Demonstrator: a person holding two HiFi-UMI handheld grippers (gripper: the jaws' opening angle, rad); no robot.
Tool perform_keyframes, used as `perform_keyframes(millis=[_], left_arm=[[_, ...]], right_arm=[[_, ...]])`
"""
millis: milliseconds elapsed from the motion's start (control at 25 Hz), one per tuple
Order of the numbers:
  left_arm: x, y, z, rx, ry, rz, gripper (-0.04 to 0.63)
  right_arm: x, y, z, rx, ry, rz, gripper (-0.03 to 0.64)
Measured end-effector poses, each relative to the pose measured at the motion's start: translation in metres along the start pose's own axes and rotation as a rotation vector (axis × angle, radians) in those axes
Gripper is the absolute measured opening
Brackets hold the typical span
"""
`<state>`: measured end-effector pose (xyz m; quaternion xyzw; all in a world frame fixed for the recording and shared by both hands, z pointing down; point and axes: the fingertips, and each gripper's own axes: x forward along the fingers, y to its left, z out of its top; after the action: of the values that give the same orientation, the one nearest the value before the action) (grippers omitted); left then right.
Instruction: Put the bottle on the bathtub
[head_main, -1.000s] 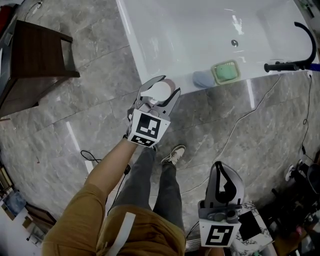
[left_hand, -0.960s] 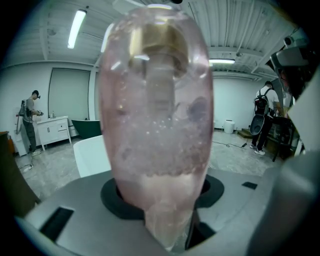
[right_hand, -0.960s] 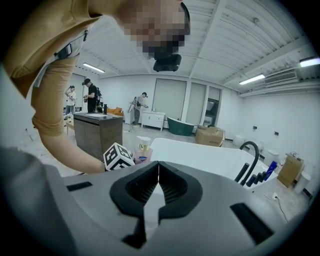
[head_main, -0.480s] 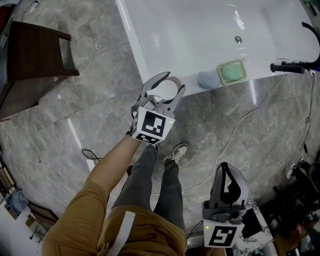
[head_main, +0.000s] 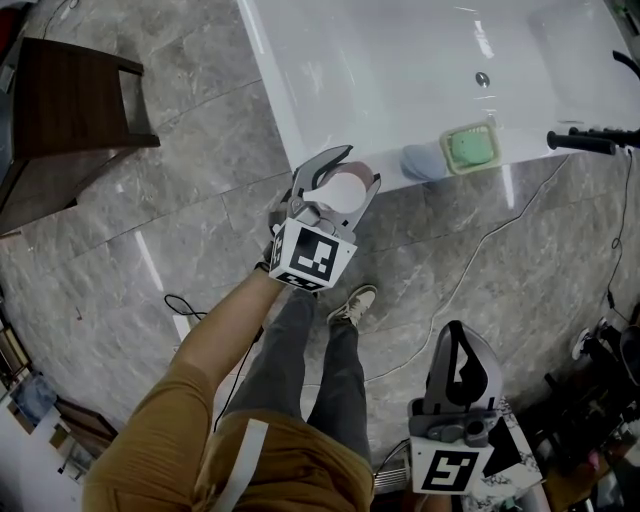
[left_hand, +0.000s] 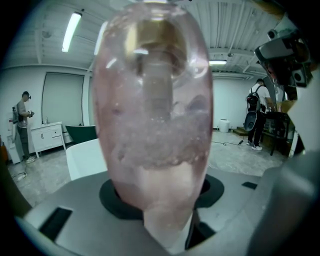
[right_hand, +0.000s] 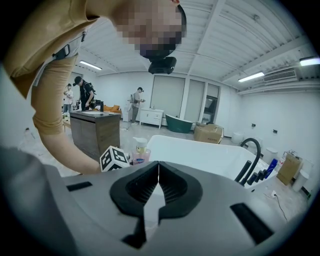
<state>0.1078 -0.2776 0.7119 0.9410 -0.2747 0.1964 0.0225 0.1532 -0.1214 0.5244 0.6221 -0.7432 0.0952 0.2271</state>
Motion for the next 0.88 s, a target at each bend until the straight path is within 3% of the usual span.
perform_keyframes(millis=[440, 640, 880], left_arm=[[-0.001, -0.005, -0.001, 0.020, 0.006, -0.031, 0.226], [-0.004, -0.002, 0.002, -0.008, -0.017, -0.016, 0.301], [-0.013, 0.001, 0.010, -0.003, -0.030, -0.014, 0.341]], right_arm=[[-0.002, -0.001, -0.004, 0.007, -0.003, -0.006, 0.006], [-0.007, 0.001, -0.004, 0.006, -0.008, -0.008, 0.006], [-0.014, 0.003, 0.001, 0.011, -0.022, -0.019, 0.006]])
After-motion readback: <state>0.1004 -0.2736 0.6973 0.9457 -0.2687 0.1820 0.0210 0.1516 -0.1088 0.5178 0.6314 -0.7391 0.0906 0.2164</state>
